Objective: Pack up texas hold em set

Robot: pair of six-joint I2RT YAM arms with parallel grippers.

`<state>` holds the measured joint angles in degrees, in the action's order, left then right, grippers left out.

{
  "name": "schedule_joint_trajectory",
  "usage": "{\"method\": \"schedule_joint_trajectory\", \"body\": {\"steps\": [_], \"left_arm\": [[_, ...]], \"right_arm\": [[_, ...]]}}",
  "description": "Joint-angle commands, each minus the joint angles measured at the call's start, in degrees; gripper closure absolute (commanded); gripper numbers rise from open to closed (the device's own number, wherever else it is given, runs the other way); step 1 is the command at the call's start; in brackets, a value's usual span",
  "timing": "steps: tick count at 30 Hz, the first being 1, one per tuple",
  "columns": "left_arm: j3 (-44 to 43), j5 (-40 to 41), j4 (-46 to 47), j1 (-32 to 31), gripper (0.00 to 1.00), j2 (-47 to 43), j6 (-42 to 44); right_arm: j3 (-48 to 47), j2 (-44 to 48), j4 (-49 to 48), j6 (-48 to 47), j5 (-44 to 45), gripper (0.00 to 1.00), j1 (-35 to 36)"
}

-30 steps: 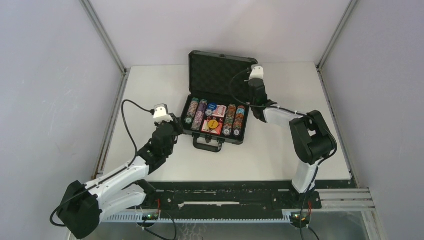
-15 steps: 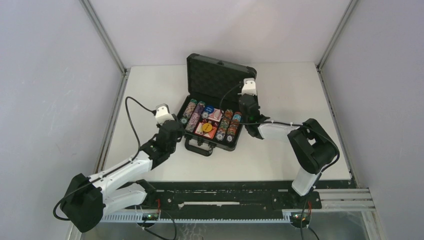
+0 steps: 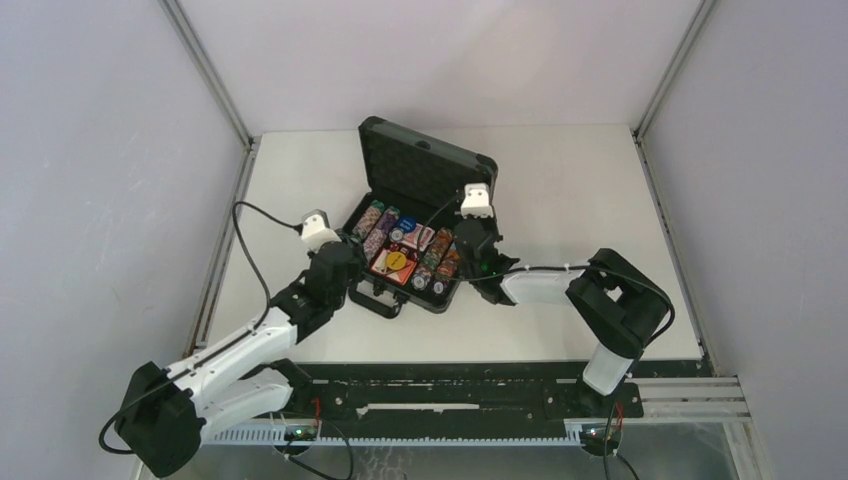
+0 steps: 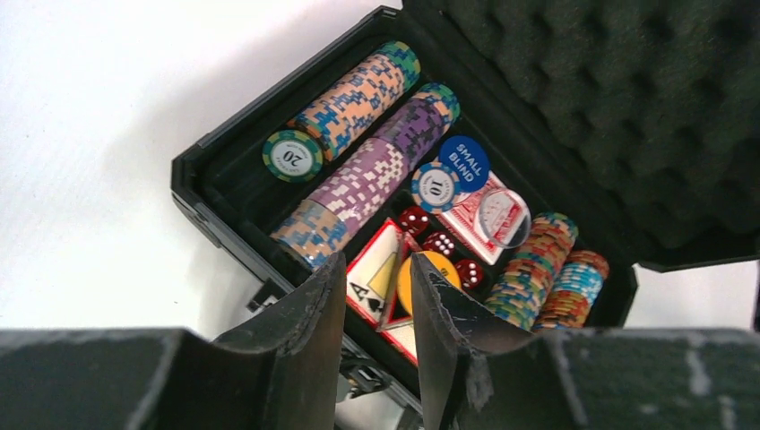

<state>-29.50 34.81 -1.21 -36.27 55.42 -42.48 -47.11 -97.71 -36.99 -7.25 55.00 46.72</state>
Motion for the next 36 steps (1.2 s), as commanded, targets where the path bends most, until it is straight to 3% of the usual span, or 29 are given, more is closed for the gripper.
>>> {"method": "schedule_joint_trajectory", "body": {"steps": [1, 8, 9, 10, 13, 14, 16, 19, 23, 27, 31, 33, 36], "left_arm": [[-0.6, -0.3, -0.8, 0.8, 0.63, -3.9, -3.4], [2.4, 1.4, -2.2, 1.1, 0.62, -11.2, -5.5], [2.9, 1.8, -2.5, 1.1, 0.62, -12.2, -5.9], [3.3, 2.2, -3.1, 1.1, 0.62, -13.4, -6.4], [5.2, 3.3, -4.5, 1.0, 0.62, -18.2, -8.6], [5.9, 3.6, -5.1, 1.0, 0.62, -20.5, -9.3], [7.8, 4.0, -5.8, 0.9, 0.63, -26.2, -10.4], [10.8, 4.3, -5.9, 0.6, 0.62, -35.7, -10.2], [13.2, 4.6, -7.4, 0.6, 0.60, -42.3, -9.8], [11.7, 4.3, -8.7, 0.7, 0.60, -38.9, -10.3], [7.9, 4.3, -9.0, 0.7, 0.60, -34.3, -9.9], [6.6, 4.0, -9.2, 0.7, 0.60, -32.9, -9.2], [6.8, 4.2, -9.4, 0.7, 0.60, -32.2, -8.8]], "right_arm": [[1.4, -1.2, 1.6, -2.6, -2.6, 1.00, 6.8], [1.9, -4.2, 0.4, -1.9, 3.2, 1.00, 13.0], [1.9, -4.6, 0.5, -1.3, 4.3, 0.95, 14.1], [1.9, -4.9, 1.2, -0.5, 5.0, 0.88, 15.4], [3.5, -5.3, 3.8, 3.0, 6.5, 0.28, 20.6], [4.4, -5.1, 5.1, 4.2, 6.9, 0.13, 23.1], [6.5, -3.6, 11.0, 8.5, 5.1, 0.04, 29.2], [8.2, -0.6, 25.4, 21.0, -1.1, 0.02, 39.9], [7.0, 0.7, 38.2, 32.3, -9.9, 0.07, 50.1], [2.5, 2.6, 40.9, 28.3, -15.1, 0.12, 53.1], [2.1, 6.2, 33.1, 20.6, -20.6, 0.36, 50.6], [2.1, 6.8, 31.6, 19.1, -22.2, 0.53, 47.6], [2.5, 8.0, 30.1, 18.6, -25.7, 0.90, 42.4]]}}
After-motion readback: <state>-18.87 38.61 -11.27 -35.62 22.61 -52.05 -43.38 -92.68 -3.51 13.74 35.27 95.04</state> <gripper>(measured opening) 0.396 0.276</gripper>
